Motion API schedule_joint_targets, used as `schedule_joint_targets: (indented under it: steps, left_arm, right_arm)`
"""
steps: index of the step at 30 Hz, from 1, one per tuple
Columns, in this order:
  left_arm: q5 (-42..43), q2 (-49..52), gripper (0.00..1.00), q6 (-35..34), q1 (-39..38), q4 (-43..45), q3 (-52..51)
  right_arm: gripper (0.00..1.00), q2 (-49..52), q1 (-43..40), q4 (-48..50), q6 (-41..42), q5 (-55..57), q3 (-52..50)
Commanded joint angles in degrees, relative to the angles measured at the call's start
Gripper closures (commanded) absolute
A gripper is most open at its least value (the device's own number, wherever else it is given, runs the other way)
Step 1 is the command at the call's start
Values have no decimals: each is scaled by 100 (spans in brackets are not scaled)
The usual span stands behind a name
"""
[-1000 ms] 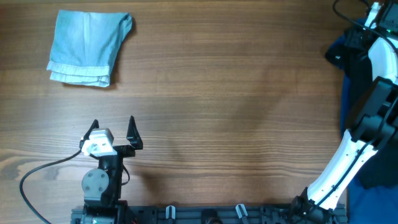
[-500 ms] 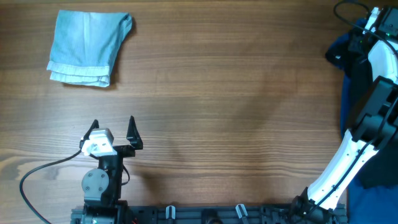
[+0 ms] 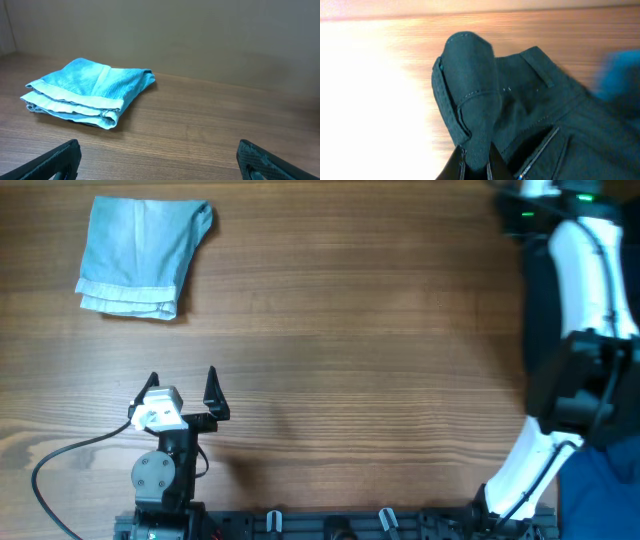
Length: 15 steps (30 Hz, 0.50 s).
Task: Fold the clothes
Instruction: 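Drag the black shorts with right gripper to table center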
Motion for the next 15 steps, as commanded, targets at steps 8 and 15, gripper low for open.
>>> schedule_joint_targets:
  steps: [8, 15]
  left_arm:
    - [-72, -39, 0, -52, -26, 7, -28]
    - [-72, -39, 0, -55, -26, 7, -28]
  right_arm:
    - [96, 531, 3856, 638, 1888, -804, -138]
    - [26, 710, 5064, 1156, 1314, -450, -2]
